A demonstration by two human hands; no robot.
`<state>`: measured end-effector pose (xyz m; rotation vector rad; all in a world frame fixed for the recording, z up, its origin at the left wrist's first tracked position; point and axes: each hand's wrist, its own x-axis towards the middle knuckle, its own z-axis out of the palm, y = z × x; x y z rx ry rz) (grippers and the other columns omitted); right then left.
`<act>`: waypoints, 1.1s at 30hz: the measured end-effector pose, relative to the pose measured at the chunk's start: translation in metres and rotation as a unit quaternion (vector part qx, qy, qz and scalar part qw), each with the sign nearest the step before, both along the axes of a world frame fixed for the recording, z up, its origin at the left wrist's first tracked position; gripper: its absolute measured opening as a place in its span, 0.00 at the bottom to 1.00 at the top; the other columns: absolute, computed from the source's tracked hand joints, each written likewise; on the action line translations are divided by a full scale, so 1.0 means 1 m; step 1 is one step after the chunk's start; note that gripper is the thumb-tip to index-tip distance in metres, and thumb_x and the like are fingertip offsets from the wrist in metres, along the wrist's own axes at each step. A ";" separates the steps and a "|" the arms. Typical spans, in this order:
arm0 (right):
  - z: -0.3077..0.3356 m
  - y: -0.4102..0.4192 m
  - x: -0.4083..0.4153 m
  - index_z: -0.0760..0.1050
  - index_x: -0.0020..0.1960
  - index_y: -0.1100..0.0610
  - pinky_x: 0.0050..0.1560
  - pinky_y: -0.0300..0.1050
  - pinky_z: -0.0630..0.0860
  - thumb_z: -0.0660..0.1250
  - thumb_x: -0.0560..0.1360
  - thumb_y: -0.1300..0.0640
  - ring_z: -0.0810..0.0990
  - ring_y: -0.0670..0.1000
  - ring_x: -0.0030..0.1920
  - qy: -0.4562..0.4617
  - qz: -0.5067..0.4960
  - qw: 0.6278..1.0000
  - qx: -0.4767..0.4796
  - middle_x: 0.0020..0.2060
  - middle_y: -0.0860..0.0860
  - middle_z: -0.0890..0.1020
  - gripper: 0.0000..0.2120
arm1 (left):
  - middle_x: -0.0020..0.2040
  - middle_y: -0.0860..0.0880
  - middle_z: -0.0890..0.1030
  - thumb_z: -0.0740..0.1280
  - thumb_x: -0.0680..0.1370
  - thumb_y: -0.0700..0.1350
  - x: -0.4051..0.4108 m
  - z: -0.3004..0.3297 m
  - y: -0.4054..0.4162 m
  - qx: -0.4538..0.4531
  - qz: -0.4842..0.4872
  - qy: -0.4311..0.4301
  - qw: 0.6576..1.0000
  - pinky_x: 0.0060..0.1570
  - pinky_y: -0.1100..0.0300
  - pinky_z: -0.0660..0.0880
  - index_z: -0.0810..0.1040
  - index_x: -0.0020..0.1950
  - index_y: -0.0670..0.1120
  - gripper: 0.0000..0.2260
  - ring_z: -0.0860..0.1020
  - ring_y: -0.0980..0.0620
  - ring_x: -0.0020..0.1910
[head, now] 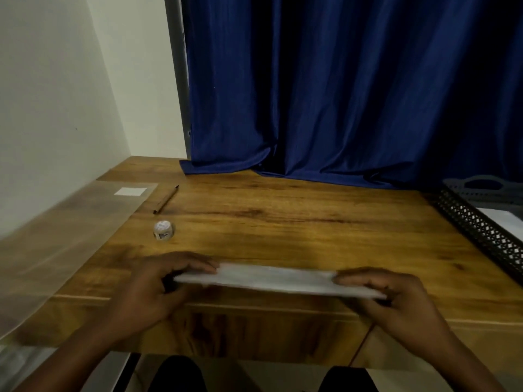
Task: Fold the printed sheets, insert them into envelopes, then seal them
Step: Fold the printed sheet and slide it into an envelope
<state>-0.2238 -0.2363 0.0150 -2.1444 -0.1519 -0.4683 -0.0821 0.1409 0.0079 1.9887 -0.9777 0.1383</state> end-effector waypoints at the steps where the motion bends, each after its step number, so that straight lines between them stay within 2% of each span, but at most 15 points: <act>1: 0.005 0.000 0.003 0.87 0.49 0.44 0.40 0.42 0.82 0.77 0.70 0.55 0.87 0.48 0.44 -0.011 -0.018 0.999 0.048 0.46 0.46 0.88 0.09 | 0.55 0.55 0.86 0.72 0.76 0.50 0.003 0.003 -0.004 -0.036 0.017 0.017 0.999 0.52 0.56 0.82 0.85 0.57 0.58 0.10 0.84 0.54 0.55; 2: 0.010 0.001 0.008 0.87 0.48 0.45 0.34 0.41 0.81 0.77 0.69 0.51 0.87 0.49 0.41 -0.026 -0.041 0.995 0.088 0.43 0.47 0.88 0.08 | 0.52 0.54 0.87 0.73 0.76 0.53 0.006 0.005 -0.011 -0.075 0.039 0.036 0.996 0.46 0.60 0.82 0.85 0.55 0.58 0.09 0.85 0.55 0.51; 4: 0.012 -0.001 0.022 0.85 0.49 0.45 0.33 0.34 0.79 0.76 0.68 0.51 0.87 0.45 0.41 -0.045 -0.083 0.984 0.151 0.44 0.43 0.88 0.10 | 0.49 0.57 0.87 0.75 0.74 0.53 0.016 0.007 -0.026 -0.122 0.087 0.066 0.986 0.41 0.68 0.80 0.84 0.55 0.58 0.10 0.85 0.58 0.47; 7: 0.005 0.002 0.046 0.80 0.58 0.46 0.37 0.36 0.81 0.76 0.70 0.53 0.87 0.43 0.44 -0.020 -0.117 0.973 0.199 0.46 0.40 0.87 0.17 | 0.44 0.67 0.84 0.75 0.75 0.47 0.033 0.003 -0.045 -0.065 0.170 0.036 0.983 0.36 0.75 0.76 0.77 0.60 0.60 0.17 0.82 0.67 0.43; 10: -0.010 0.001 0.062 0.77 0.59 0.42 0.33 0.33 0.80 0.77 0.72 0.56 0.86 0.41 0.42 -0.004 -0.144 0.972 0.185 0.44 0.36 0.86 0.19 | 0.43 0.69 0.82 0.77 0.73 0.51 0.041 -0.003 -0.048 -0.012 0.205 0.039 0.978 0.35 0.78 0.72 0.67 0.68 0.63 0.29 0.78 0.74 0.46; 12: -0.015 -0.001 0.067 0.74 0.59 0.38 0.33 0.31 0.78 0.78 0.72 0.56 0.85 0.38 0.42 0.000 -0.160 0.973 0.169 0.43 0.34 0.86 0.22 | 0.41 0.64 0.83 0.78 0.72 0.51 0.042 -0.008 -0.044 0.002 0.221 0.037 0.974 0.35 0.76 0.73 0.65 0.72 0.62 0.34 0.79 0.71 0.45; 14: -0.017 -0.002 0.068 0.73 0.64 0.40 0.34 0.31 0.79 0.78 0.72 0.54 0.84 0.37 0.44 0.008 -0.179 0.972 0.155 0.45 0.36 0.86 0.25 | 0.48 0.64 0.81 0.78 0.71 0.53 0.039 -0.010 -0.043 0.005 0.228 0.039 0.973 0.40 0.73 0.75 0.63 0.76 0.62 0.38 0.79 0.68 0.44; 17: -0.018 -0.002 0.065 0.70 0.69 0.38 0.44 0.32 0.77 0.77 0.72 0.47 0.81 0.35 0.50 0.007 -0.216 0.971 0.102 0.54 0.36 0.82 0.29 | 0.61 0.63 0.73 0.78 0.71 0.56 0.035 -0.011 -0.044 0.013 0.229 0.018 0.973 0.46 0.75 0.71 0.61 0.77 0.62 0.40 0.74 0.70 0.50; 19: -0.019 0.000 0.061 0.68 0.71 0.38 0.54 0.38 0.74 0.75 0.73 0.44 0.76 0.36 0.58 -0.004 -0.235 0.971 0.048 0.62 0.34 0.75 0.29 | 0.66 0.59 0.71 0.77 0.71 0.58 0.033 -0.012 -0.046 0.029 0.224 -0.010 0.974 0.51 0.68 0.71 0.61 0.77 0.62 0.38 0.73 0.64 0.56; 21: -0.018 0.003 0.058 0.69 0.71 0.39 0.60 0.43 0.73 0.73 0.75 0.44 0.73 0.40 0.63 -0.020 -0.231 0.973 0.001 0.65 0.34 0.71 0.27 | 0.71 0.57 0.70 0.75 0.72 0.60 0.030 -0.010 -0.046 0.042 0.215 -0.024 0.975 0.55 0.60 0.73 0.62 0.75 0.65 0.35 0.71 0.59 0.62; 23: -0.016 0.008 0.057 0.70 0.71 0.41 0.67 0.45 0.71 0.71 0.77 0.46 0.71 0.43 0.68 -0.028 -0.214 0.975 -0.051 0.67 0.36 0.70 0.24 | 0.74 0.60 0.66 0.72 0.74 0.62 0.027 -0.007 -0.046 0.058 0.194 -0.030 0.979 0.63 0.58 0.70 0.62 0.76 0.64 0.33 0.66 0.61 0.68; 25: -0.012 0.015 0.057 0.71 0.72 0.46 0.74 0.51 0.66 0.68 0.79 0.45 0.66 0.47 0.75 -0.025 -0.210 0.969 -0.130 0.74 0.42 0.69 0.23 | 0.76 0.65 0.60 0.66 0.77 0.65 0.022 -0.003 -0.049 0.092 0.161 -0.069 0.980 0.71 0.57 0.63 0.60 0.78 0.62 0.31 0.59 0.64 0.73; 27: -0.006 0.029 0.061 0.69 0.75 0.47 0.77 0.55 0.61 0.62 0.81 0.43 0.61 0.48 0.78 -0.019 -0.198 0.961 -0.194 0.77 0.47 0.67 0.23 | 0.77 0.66 0.55 0.60 0.80 0.67 0.014 0.002 -0.059 0.123 0.135 -0.105 0.977 0.75 0.57 0.56 0.59 0.80 0.60 0.30 0.53 0.65 0.76; 30: -0.001 0.059 0.073 0.61 0.78 0.46 0.80 0.52 0.49 0.53 0.84 0.43 0.53 0.46 0.80 0.021 -0.130 0.957 -0.260 0.80 0.46 0.61 0.24 | 0.82 0.58 0.51 0.53 0.83 0.62 0.009 0.009 -0.087 0.190 0.118 -0.146 0.964 0.80 0.51 0.49 0.57 0.82 0.56 0.27 0.46 0.59 0.81; 33: -0.008 0.087 0.087 0.54 0.81 0.48 0.79 0.51 0.41 0.49 0.84 0.43 0.47 0.46 0.81 0.046 -0.050 0.948 -0.310 0.82 0.47 0.55 0.27 | 0.83 0.55 0.42 0.51 0.84 0.58 0.011 0.005 -0.110 0.294 0.113 -0.162 0.935 0.80 0.47 0.41 0.47 0.83 0.54 0.29 0.37 0.54 0.81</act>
